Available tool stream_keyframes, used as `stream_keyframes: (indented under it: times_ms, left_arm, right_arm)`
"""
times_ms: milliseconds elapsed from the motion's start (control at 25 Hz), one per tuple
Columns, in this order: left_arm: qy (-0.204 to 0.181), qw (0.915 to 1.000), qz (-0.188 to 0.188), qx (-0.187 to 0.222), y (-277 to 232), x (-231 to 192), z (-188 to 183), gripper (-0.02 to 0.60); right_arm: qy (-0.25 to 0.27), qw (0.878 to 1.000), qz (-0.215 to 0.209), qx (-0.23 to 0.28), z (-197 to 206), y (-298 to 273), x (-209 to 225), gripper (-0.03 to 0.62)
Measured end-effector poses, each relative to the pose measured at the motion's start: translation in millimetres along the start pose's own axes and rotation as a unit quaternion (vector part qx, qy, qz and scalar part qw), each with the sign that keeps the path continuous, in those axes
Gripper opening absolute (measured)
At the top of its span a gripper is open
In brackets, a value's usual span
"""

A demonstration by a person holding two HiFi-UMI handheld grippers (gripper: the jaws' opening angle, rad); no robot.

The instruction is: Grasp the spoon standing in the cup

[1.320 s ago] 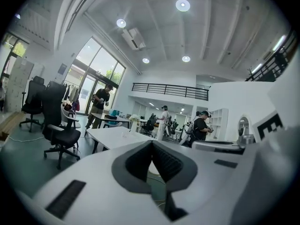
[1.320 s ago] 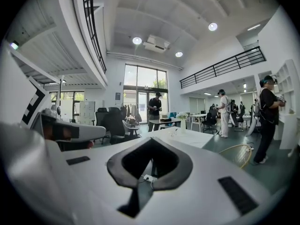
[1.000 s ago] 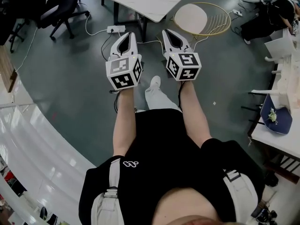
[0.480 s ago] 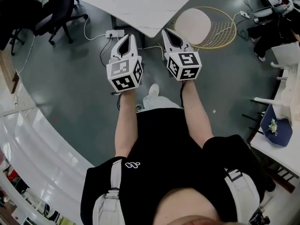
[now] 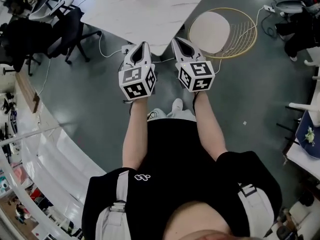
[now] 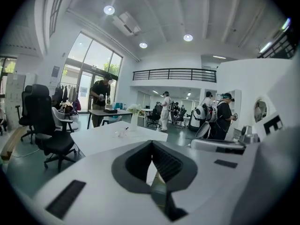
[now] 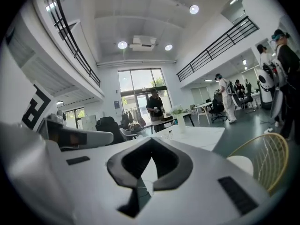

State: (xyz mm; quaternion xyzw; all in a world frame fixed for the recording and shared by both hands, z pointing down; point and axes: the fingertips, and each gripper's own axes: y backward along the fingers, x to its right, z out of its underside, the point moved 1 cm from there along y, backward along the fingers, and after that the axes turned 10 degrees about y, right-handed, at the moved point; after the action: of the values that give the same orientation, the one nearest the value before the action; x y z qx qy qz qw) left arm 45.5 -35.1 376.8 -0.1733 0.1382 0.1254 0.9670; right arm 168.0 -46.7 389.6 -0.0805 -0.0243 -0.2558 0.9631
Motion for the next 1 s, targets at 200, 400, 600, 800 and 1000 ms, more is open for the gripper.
stream_keyframes:
  times_ms: [200, 400, 600, 800, 1000]
  left_arm:
    - [-0.012, 0.9998, 0.004, 0.012, -11.3, 10.9, -9.4, 0.012]
    - [-0.013, 0.9990, 0.020, 0.037, -18.2, 18.5, -28.9, 0.012]
    - [0.000, 0.9982, 0.029, 0.052, -35.0, 14.9, -37.4, 0.012]
    - [0.013, 0.9975, 0.038, 0.058, -65.1, 25.4, -43.1, 0.014]
    - [0.038, 0.9965, -0.007, 0.074, -82.0, -35.3, -64.9, 0.014]
  right_arm:
    - [-0.016, 1.000, 0.018, 0.013, -5.4, 1.7, 25.2, 0.008]
    - [0.007, 0.999, 0.012, 0.036, -30.9, -5.0, 28.2, 0.008]
    - [0.030, 0.999, 0.012, 0.041, -39.0, -14.4, 37.9, 0.008]
    - [0.037, 0.999, 0.019, 0.034, -48.5, -32.1, 76.5, 0.008]
    - [0.039, 0.999, -0.016, 0.021, -43.5, -92.8, 59.4, 0.008]
